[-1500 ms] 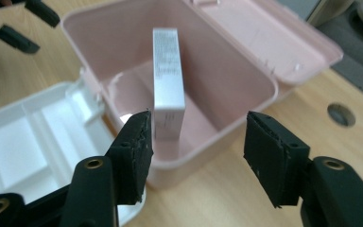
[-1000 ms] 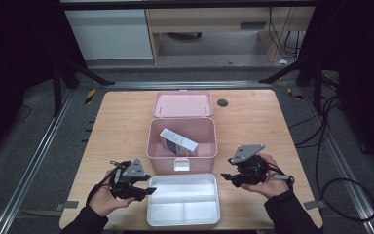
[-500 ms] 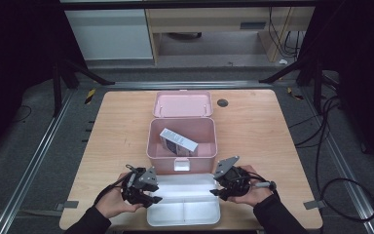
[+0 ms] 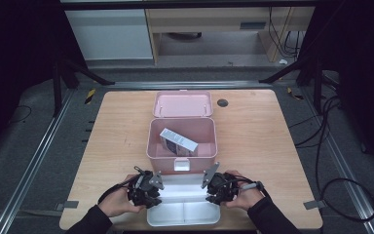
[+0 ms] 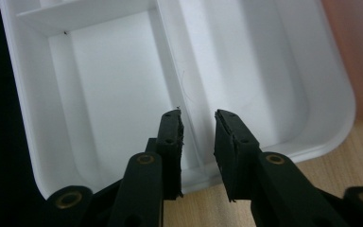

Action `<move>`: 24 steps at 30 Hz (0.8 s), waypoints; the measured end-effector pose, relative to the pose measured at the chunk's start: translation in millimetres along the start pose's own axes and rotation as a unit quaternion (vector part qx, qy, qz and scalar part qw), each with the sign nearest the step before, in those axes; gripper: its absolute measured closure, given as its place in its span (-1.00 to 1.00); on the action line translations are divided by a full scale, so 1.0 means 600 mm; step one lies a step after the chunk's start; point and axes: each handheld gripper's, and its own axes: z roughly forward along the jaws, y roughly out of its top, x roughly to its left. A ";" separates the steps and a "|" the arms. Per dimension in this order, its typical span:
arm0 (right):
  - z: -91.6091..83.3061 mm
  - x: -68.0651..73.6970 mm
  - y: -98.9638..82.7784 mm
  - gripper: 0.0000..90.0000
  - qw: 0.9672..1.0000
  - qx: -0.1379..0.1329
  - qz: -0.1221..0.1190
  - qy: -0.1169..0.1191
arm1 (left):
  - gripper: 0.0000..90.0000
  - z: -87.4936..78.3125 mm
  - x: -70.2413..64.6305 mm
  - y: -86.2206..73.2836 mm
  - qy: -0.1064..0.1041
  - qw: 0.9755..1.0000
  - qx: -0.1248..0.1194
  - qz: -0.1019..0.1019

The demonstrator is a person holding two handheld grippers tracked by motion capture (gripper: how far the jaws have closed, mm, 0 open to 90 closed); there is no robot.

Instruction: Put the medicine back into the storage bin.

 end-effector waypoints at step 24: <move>-0.001 0.012 0.018 0.90 0.998 0.057 -0.021 0.022 | 0.89 -0.021 -0.013 0.034 -0.020 0.995 0.078 0.067</move>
